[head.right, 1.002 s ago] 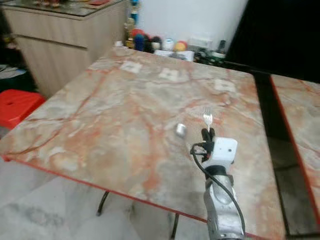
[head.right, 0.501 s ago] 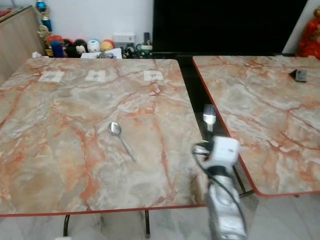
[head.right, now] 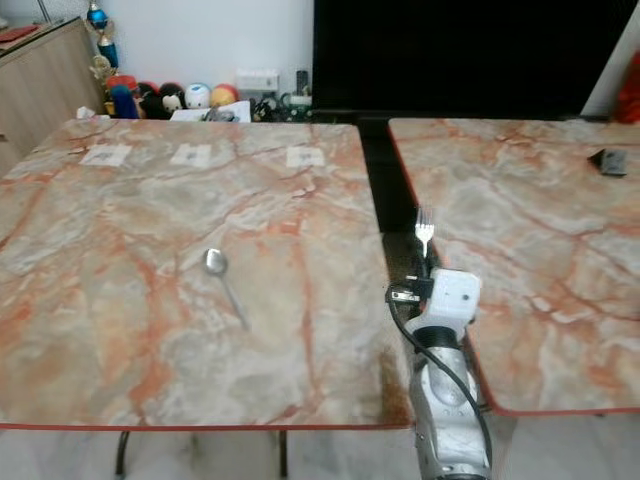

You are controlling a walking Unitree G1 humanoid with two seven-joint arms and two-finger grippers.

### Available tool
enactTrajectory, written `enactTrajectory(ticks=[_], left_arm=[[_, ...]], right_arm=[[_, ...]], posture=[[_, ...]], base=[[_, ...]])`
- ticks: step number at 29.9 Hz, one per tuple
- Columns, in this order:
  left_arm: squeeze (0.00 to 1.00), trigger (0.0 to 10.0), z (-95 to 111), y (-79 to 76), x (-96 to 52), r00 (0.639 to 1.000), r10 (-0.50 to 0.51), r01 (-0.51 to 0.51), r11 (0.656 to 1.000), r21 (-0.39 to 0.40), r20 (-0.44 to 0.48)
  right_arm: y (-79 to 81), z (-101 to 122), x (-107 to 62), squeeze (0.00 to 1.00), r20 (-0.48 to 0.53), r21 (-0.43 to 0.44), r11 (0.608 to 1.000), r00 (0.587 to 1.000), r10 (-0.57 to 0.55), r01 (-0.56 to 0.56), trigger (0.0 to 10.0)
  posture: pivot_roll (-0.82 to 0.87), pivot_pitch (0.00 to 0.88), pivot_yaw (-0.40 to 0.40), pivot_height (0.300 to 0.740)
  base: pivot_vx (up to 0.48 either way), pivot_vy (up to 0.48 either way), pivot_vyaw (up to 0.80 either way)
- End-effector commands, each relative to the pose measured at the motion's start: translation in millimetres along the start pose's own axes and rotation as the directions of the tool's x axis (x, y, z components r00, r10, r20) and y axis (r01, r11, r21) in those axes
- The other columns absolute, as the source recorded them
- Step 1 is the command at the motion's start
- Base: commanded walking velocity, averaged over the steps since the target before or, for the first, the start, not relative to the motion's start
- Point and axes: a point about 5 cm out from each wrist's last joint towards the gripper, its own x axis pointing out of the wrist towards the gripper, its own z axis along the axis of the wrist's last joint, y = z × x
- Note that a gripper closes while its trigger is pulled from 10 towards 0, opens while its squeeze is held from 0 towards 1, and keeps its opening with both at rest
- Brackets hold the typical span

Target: Setting the table

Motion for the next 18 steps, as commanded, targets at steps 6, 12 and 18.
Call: enactTrajectory(ticks=[6,12,18], left_arm=[[0.00,10.0,-2.7,0.5,-0.8,1.000,0.005,-0.005,1.000,0.009,-0.005],[0.00,10.0,-1.5,0.1,-0.4,1.000,0.004,-0.004,1.000,0.008,-0.004],[0.00,10.0,-2.1,0.8,-0.5,1.000,0.007,-0.007,1.000,0.004,-0.008]], right_arm=[[-1.4,8.5,2.3,0.00,0.046,-0.027,1.000,0.999,-0.009,0.011,10.0],[-3.9,11.6,1.4,0.00,0.075,-0.032,0.999,0.997,-0.021,0.024,10.0],[-2.0,17.4,4.3,0.00,0.105,-0.030,0.999,0.994,-0.022,0.025,10.0]], posture=[[0.00,0.055,-0.027,0.740],[0.00,0.060,-0.028,0.740],[0.00,0.062,-0.027,0.740]], base=[[0.000,-0.427,-0.44],[0.000,-0.419,0.00],[0.000,-0.407,0.00]])
